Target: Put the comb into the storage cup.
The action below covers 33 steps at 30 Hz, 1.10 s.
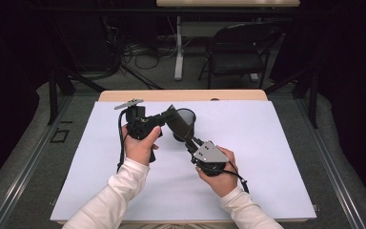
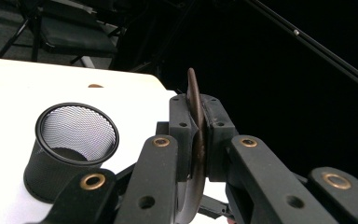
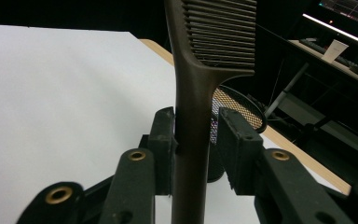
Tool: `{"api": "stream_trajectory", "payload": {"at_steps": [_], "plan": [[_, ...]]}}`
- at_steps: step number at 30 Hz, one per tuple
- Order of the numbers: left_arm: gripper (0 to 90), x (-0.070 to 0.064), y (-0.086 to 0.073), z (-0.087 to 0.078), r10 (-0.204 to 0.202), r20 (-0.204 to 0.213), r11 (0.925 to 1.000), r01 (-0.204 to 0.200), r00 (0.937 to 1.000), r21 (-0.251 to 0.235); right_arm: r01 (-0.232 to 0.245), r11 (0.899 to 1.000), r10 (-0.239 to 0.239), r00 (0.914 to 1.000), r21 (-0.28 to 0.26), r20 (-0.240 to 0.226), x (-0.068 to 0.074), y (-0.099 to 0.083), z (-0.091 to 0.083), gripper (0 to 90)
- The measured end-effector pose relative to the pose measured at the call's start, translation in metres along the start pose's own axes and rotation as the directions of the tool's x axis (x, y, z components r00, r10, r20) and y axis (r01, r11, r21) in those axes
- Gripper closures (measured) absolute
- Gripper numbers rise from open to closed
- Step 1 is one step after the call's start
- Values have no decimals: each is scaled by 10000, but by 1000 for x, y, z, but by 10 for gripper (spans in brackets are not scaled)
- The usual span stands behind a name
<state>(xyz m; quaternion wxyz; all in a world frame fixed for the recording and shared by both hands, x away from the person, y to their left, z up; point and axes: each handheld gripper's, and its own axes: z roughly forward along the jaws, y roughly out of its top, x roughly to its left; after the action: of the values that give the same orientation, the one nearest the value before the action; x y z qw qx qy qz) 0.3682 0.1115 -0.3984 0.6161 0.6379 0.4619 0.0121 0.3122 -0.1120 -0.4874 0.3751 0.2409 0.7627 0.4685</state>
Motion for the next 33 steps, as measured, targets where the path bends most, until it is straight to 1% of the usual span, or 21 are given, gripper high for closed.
{"api": "stream_trajectory", "payload": {"at_steps": [2, 5, 10, 13, 16, 19, 22, 24, 25, 28, 30, 33], "plan": [[847, 2, 0, 1, -44, -26, 10000, 44, 10000, -41, 32, 10000, -32, 10000, -41, 27, -1, 0, 0, 642], [847, 5, 2, 2, -79, -90, 9999, 78, 9999, -64, -47, 9999, 47, 10000, -110, 34, -2, -1, 0, 607], [847, 10, 4, 3, -278, -126, 9995, 276, 9995, -179, -26, 9998, 27, 10000, -188, 57, -3, -1, 0, 573], [847, 12, 5, 4, -374, -197, 9988, 367, 9991, -325, 112, 9998, -109, 9997, -164, 204, -4, -1, 0, 570], [847, 15, 6, 4, -415, -274, 9980, 402, 9988, -483, 220, 9996, -217, 9995, -152, 209, -5, 0, 0, 557], [847, 18, 8, 4, -554, -315, 9966, 534, 9980, -631, 314, 9995, -313, 9994, -66, 157, -7, 0, 1, 546], [847, 21, 9, 3, -679, -346, 9951, 651, 9971, -747, 155, 9999, -155, 9999, 68, 44, -10, -1, 2, 515], [847, 22, 10, 2, -661, -365, 9949, 630, 9971, -792, 205, 9996, -209, 9996, 180, 199, -10, -1, 2, 497], [847, 22, 11, 2, -680, -373, 9945, 647, 9970, -825, 146, 9997, -149, 9997, 195, 171, -11, -1, 2, 482], [847, 23, 12, 2, -644, -457, 9941, 601, 9969, -903, 36, 9996, -40, 9999, 269, 148, -12, -1, 2, 459], [847, 23, 14, 1, -581, -552, 9944, 529, 9968, -915, -110, 9994, 107, 9999, 328, 120, -12, 0, 2, 442], [847, 24, 16, -1, -529, -587, 9939, 469, 9969, -1000, -329, 9988, 325, 9994, 354, 130, -14, 0, 2, 409]]}}
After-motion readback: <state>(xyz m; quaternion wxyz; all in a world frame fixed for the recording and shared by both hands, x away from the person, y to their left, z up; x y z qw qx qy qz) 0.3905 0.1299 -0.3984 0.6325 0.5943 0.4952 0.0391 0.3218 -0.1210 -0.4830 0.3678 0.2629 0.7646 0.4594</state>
